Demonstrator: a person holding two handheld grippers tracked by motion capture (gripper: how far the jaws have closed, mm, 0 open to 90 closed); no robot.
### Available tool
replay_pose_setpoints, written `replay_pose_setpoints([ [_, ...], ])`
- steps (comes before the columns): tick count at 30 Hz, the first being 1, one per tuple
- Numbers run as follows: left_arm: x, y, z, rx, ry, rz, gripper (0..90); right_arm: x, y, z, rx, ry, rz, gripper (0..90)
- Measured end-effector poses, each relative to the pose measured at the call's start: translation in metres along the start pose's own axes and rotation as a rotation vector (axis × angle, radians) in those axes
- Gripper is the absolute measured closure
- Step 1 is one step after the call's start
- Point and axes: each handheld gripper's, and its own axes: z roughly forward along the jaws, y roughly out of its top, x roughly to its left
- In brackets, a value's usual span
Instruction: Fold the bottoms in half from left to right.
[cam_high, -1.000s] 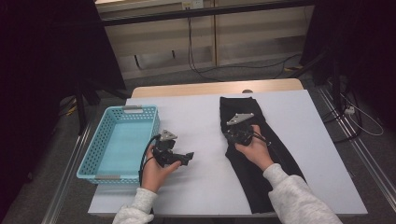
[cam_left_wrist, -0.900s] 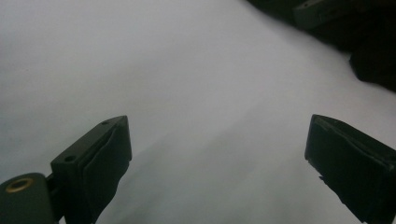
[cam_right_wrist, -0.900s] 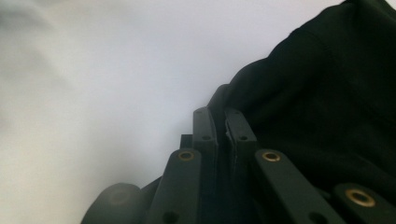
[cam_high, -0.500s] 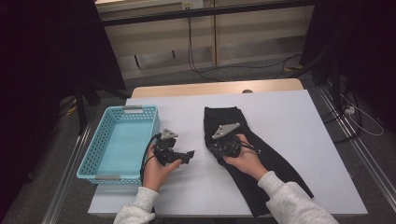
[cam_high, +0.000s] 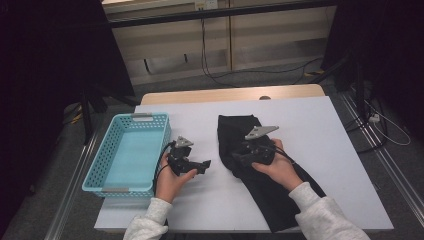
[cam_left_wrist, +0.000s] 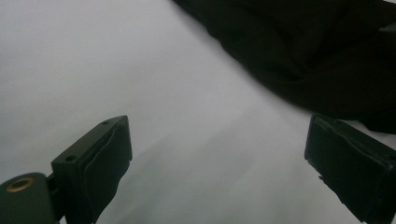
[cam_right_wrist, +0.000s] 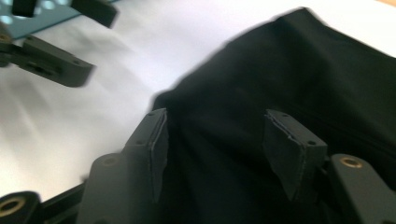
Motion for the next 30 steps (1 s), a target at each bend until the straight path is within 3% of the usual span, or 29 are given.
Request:
replay_pose_setpoints([
  [8,0.0,0.003,0.0,-0.005,-0.007,0.005,7.5,-0.019,-0.02,-0.027,0.015,-0.08,0.018,32.2],
  [14,0.002,0.003,0.001,-0.011,-0.009,-0.007,7.5,-0.027,-0.033,-0.047,-0.005,-0.127,0.036,26.0],
  [22,0.002,0.004,-0.001,-0.01,-0.004,-0.005,7.5,-0.034,-0.055,-0.074,-0.028,-0.171,0.061,23.6],
  [30,0.0,0.005,-0.003,-0.018,-0.002,-0.004,7.5,-0.039,-0.078,-0.096,-0.025,-0.183,0.109,22.8],
])
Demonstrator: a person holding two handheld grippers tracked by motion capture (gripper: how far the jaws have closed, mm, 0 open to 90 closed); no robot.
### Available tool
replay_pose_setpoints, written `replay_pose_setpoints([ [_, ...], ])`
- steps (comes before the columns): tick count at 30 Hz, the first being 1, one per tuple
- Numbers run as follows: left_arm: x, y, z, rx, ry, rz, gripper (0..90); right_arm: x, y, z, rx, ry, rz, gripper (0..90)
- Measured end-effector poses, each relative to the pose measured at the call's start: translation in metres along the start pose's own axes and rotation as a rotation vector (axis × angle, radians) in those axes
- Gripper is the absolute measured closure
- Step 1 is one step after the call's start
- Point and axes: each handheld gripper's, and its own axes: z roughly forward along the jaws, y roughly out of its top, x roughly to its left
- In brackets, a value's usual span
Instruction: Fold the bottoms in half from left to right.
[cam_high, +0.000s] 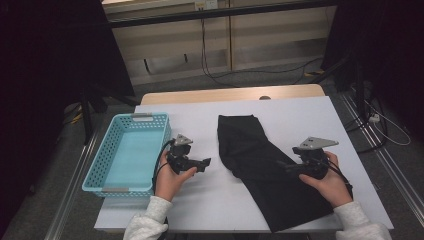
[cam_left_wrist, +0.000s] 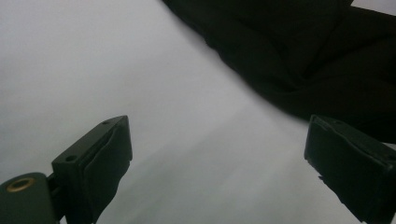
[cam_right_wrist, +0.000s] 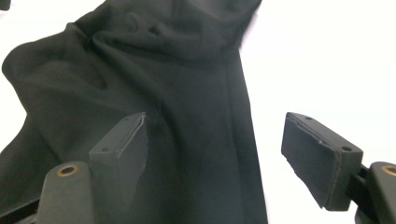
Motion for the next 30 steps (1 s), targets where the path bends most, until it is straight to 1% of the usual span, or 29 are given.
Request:
replay_pose_setpoints([
  [3,-0.001,0.0,0.001,0.002,-0.003,0.007,7.5,-0.003,-0.006,-0.006,0.008,0.001,0.027,24.6],
  [6,-0.001,0.0,0.0,0.005,-0.004,0.008,7.5,-0.006,-0.011,-0.011,0.02,-0.015,0.022,27.7],
  [8,-0.001,0.0,0.0,-0.001,0.0,0.003,7.4,-0.009,-0.014,-0.014,0.024,-0.016,0.035,29.2],
  [11,0.0,0.001,-0.001,-0.001,0.0,0.006,7.5,-0.012,-0.02,-0.017,0.035,-0.026,0.047,30.8],
  [14,0.0,0.001,-0.001,0.001,0.0,0.008,7.5,-0.013,-0.025,-0.02,0.049,-0.033,0.06,35.8],
  [15,-0.001,0.001,-0.001,-0.006,0.001,0.006,7.5,-0.014,-0.026,-0.021,0.05,-0.036,0.059,36.4],
  [19,-0.001,0.002,-0.001,-0.005,-0.001,0.007,7.6,-0.016,-0.031,-0.024,0.062,-0.044,0.081,44.2],
  [23,-0.002,0.002,0.0,-0.005,-0.001,0.006,7.6,-0.016,-0.036,-0.023,0.096,-0.037,0.096,50.9],
  [25,-0.003,0.003,0.0,-0.006,0.0,0.008,7.6,-0.016,-0.037,-0.021,0.118,-0.032,0.114,54.3],
  [27,-0.002,0.003,0.0,-0.006,0.002,0.009,7.7,-0.015,-0.038,-0.021,0.121,-0.041,0.116,57.7],
  [28,-0.002,0.003,0.0,-0.006,0.002,0.009,7.7,-0.014,-0.037,-0.02,0.121,-0.026,0.116,61.3],
  [30,-0.002,0.003,0.001,-0.003,0.001,0.011,7.7,-0.012,-0.037,-0.019,0.119,-0.023,0.115,65.9],
])
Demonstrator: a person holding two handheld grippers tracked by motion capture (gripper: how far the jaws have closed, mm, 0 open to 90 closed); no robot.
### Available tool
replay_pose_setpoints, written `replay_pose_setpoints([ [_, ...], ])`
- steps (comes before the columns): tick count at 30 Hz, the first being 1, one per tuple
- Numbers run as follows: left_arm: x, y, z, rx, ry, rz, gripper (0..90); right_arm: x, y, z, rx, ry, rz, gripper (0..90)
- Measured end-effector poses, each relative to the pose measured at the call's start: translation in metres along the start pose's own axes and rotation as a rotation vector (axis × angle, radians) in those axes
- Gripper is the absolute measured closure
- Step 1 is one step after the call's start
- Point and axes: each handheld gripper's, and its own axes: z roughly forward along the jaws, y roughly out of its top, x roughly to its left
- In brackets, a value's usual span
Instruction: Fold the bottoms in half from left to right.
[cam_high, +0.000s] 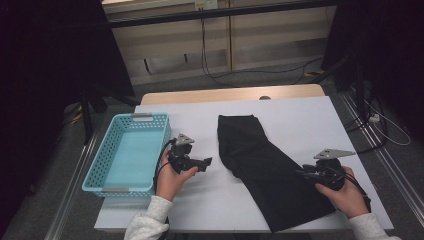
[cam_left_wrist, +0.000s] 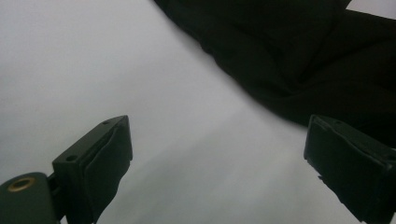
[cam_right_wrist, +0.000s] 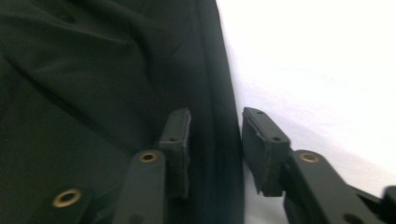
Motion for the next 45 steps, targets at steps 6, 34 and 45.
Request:
replay_pose_setpoints([
  [6,-0.001,0.0,0.001,-0.001,0.002,0.005,7.8,0.006,0.0,0.003,-0.002,0.02,-0.021,86.4],
  [34,-0.001,0.007,0.014,0.002,-0.001,-0.006,7.8,-0.044,0.01,-0.004,-0.003,-0.111,-0.006,89.1],
  [45,-0.004,0.019,0.029,-0.011,-0.021,-0.004,7.8,-0.032,0.009,-0.009,-0.124,-0.063,0.009,45.3],
])
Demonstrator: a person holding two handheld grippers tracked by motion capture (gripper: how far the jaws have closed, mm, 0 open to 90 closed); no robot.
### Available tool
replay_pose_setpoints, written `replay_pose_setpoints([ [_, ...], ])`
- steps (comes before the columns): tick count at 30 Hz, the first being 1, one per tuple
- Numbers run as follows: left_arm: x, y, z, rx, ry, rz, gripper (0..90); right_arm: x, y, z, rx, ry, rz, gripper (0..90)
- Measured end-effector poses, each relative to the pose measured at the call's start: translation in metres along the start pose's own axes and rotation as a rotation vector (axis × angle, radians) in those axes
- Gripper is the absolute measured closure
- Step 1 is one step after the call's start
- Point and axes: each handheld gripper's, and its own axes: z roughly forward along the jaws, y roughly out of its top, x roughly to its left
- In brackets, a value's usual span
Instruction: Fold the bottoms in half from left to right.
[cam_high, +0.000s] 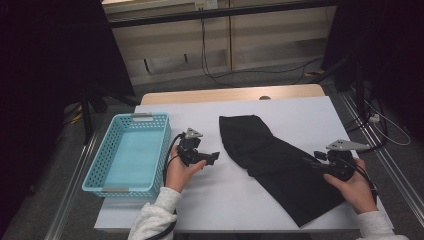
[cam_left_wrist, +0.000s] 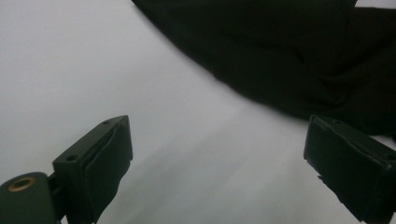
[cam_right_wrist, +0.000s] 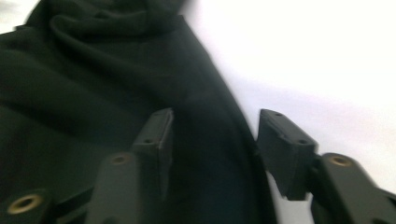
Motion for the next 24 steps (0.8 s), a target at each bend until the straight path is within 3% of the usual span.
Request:
replay_pose_setpoints([
  [3,0.0,0.007,0.007,0.012,-0.011,0.0,7.8,0.007,-0.002,-0.003,0.001,0.017,-0.006,39.3],
  [8,0.0,0.019,0.019,0.021,-0.029,-0.007,7.3,0.018,-0.003,-0.007,-0.007,0.031,-0.055,35.4],
  [17,0.0,0.036,0.037,0.024,-0.047,0.0,4.8,0.022,-0.006,-0.011,-0.023,0.021,-0.026,21.4],
  [19,-0.001,0.04,0.04,0.007,-0.057,-0.005,4.8,0.022,-0.007,-0.011,-0.03,0.022,-0.016,20.9],
  [24,0.001,0.046,0.048,0.028,-0.061,-0.008,5.0,0.022,-0.008,-0.012,-0.053,0.019,0.018,16.9],
])
